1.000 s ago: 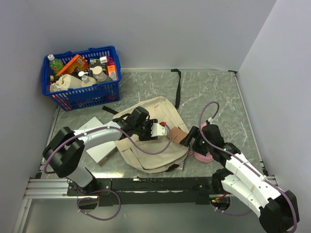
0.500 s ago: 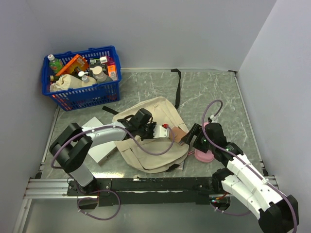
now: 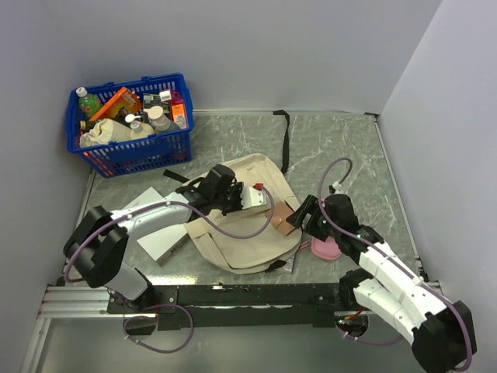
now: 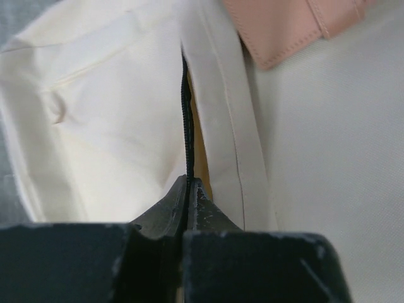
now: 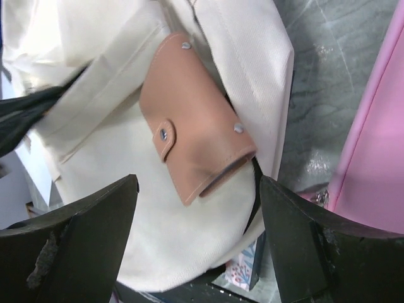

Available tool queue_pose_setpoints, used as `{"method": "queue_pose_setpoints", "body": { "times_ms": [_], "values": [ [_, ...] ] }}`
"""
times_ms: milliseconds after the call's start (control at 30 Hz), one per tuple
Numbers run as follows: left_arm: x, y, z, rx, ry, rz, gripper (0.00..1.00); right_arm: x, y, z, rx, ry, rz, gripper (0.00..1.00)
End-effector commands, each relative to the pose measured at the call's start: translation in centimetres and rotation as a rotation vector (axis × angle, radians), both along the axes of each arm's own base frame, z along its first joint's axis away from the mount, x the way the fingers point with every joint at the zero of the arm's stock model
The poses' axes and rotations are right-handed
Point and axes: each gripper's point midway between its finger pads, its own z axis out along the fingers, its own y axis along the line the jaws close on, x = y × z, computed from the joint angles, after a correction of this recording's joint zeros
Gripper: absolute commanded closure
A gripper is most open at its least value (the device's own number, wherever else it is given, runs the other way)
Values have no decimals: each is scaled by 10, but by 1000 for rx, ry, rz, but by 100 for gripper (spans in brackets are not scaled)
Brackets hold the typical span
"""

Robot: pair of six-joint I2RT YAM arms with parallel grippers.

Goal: Pack the student bag
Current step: Place the personal item in the student bag.

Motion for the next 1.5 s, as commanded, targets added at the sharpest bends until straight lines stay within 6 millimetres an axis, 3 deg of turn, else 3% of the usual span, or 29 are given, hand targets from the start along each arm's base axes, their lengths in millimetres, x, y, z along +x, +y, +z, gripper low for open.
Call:
{"method": "queue_pose_setpoints", "body": {
  "times_ms": [0, 100, 367, 500, 667, 867, 1067, 1167, 1367, 1467],
  "values": [
    [17, 3, 50, -102, -97, 110, 99, 22, 5, 9, 31, -64, -30, 16],
    [16, 4, 70, -149, -136, 109, 99, 32, 13, 6, 51, -66, -26, 17],
    [2, 10, 90, -235, -180, 118, 99, 40, 24, -17, 76, -6, -12, 24],
    [-3, 10, 76, -220, -154, 114, 99, 44, 31, -11, 116, -34, -1, 32],
    [-10, 3, 62, -224, -145, 90, 99, 44, 29, -7, 111, -55, -2, 34],
    [-13, -1, 58, -219, -132, 67, 99, 15, 3, -47, -29, 117, -61, 15],
    [-16, -2, 54, -211, -127, 58, 99, 12, 1, -50, -3, 74, -66, 14],
    [-16, -3, 54, -212, -123, 55, 99, 25, 10, -42, 25, 35, -53, 18],
    [-19, -7, 53, -215, -121, 40, 99, 42, 31, -47, 91, 41, -16, 28],
    [-21, -9, 53, -214, -115, 32, 99, 45, 32, -48, 96, 34, -21, 39]
  ]
}}
